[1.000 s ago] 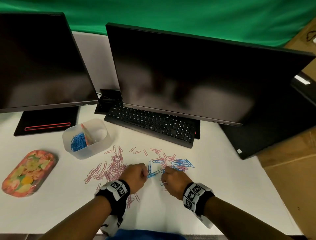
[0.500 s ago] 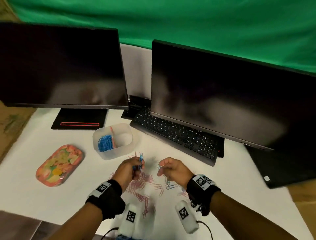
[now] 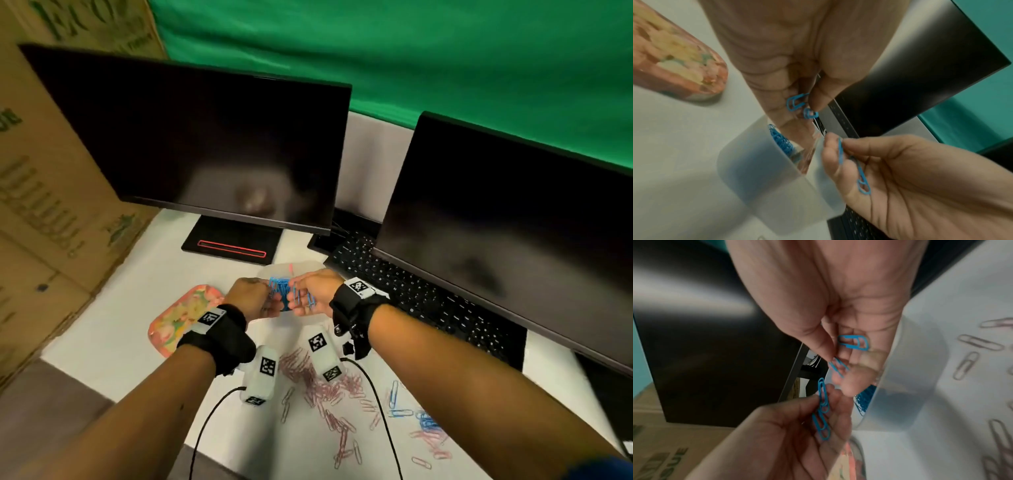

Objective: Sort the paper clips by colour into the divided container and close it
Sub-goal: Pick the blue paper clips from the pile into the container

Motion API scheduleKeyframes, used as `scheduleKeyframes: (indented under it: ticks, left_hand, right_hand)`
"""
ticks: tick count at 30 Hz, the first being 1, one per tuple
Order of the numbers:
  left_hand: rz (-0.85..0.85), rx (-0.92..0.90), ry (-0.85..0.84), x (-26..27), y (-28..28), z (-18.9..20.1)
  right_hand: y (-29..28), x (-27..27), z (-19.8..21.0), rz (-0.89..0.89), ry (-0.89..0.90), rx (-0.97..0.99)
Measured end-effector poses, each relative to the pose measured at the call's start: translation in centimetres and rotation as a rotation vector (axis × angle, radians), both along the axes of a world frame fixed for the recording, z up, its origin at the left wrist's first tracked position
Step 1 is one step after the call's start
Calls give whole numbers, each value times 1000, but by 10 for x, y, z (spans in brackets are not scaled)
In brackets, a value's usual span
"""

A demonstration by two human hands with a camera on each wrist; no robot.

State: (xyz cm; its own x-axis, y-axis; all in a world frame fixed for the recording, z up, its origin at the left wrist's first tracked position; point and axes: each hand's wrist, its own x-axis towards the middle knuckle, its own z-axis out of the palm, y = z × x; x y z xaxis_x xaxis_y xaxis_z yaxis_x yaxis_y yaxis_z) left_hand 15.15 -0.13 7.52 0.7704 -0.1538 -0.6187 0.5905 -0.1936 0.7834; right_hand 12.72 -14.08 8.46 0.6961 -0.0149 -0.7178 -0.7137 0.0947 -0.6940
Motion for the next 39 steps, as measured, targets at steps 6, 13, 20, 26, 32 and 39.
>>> scheduleKeyframes:
  ticks: [6,13,20,26,32,39]
  left_hand:
    - [118,-4,69,19,2,5]
    - [86,55,-43,19,-3,6]
    - [-320,178,-421,-23,-33,-2]
    - [-983,351,-634,-93,-89,-30]
    - [-1248,543,-714,-141,-122,-60]
    - [-1487,609,-896,-143,-141,-77]
  right_hand:
    - [5,35,-10,14,-54,-74]
    - [-18,19,-1,-46,-111,-32]
    - [-94,-71,-13,-84,-161,-331]
    - [-137,-175,-46,283,-121,-932]
    - [-127,-237,-78,606,-165,-1055]
    - [-109,-265,-100,766,-366,-1311]
